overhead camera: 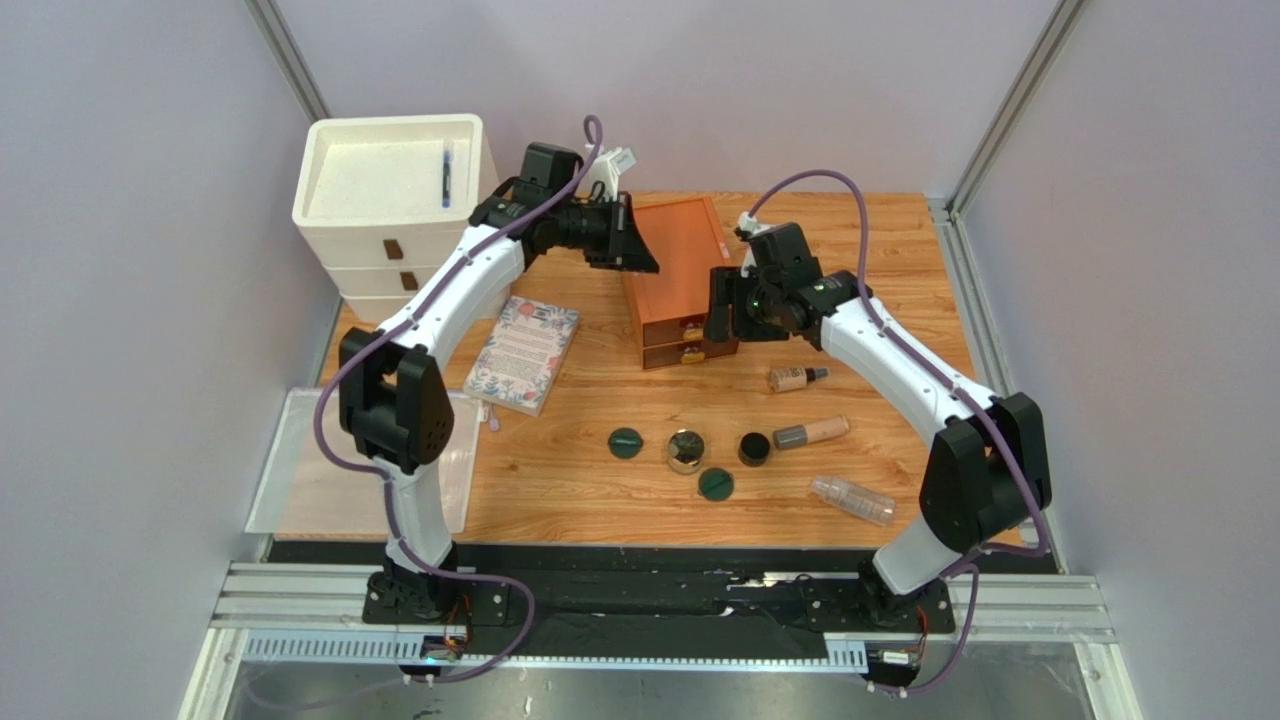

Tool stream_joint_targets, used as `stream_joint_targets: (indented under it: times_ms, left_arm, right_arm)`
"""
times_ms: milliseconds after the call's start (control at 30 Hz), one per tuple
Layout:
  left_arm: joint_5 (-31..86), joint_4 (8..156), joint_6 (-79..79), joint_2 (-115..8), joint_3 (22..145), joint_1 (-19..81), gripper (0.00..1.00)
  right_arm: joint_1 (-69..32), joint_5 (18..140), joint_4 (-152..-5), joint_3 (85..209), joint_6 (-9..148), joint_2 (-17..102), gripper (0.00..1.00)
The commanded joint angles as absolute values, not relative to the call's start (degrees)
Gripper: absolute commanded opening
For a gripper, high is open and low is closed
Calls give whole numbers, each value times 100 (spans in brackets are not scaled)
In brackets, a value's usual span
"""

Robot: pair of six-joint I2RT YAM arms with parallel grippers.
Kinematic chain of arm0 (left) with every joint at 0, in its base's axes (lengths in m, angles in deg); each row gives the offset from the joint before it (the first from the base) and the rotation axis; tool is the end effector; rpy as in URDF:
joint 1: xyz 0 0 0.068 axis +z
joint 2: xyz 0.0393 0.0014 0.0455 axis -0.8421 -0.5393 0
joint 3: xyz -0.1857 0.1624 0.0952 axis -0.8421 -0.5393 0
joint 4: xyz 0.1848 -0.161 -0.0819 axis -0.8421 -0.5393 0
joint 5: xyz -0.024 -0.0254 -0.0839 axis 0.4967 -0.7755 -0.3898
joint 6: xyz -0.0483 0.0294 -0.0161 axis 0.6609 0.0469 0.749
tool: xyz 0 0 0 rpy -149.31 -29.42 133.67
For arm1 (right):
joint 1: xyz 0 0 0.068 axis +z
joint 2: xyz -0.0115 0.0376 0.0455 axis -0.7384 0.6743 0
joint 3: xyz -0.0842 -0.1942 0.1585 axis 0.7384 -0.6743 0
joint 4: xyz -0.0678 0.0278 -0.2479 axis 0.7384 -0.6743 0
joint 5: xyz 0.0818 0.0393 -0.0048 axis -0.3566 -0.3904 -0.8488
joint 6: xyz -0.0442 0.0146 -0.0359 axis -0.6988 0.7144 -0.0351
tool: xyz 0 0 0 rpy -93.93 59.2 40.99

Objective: Organize the makeup

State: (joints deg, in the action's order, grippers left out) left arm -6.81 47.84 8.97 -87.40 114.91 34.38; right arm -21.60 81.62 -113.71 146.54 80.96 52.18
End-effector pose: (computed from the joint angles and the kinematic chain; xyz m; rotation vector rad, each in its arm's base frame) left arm 0.3886 -0.1961 0.3262 0.4753 2.2559 -1.2304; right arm 0.3080 0.1540 0.2717 -0.2025 2.5037 0.4261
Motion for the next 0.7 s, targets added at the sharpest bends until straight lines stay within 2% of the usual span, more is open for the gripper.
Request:
stream_joint_targets:
  times_ms: [0, 233, 667]
  left_arm:
    - [-933, 4914, 1295, -9077, 11977, 3381, 0]
    - [-820, 4484, 1911, -9877, 12646, 3381, 0]
    - [-749, 4132, 2289, -10247, 12839, 3381, 0]
  right_arm:
    - [-1904, 8171, -10956, 15075, 7896, 5374, 68]
    - [-1298, 9023, -10499, 14979, 7668, 5655, 69]
    - [-1086, 10764, -10437, 15110, 7685, 6191, 67]
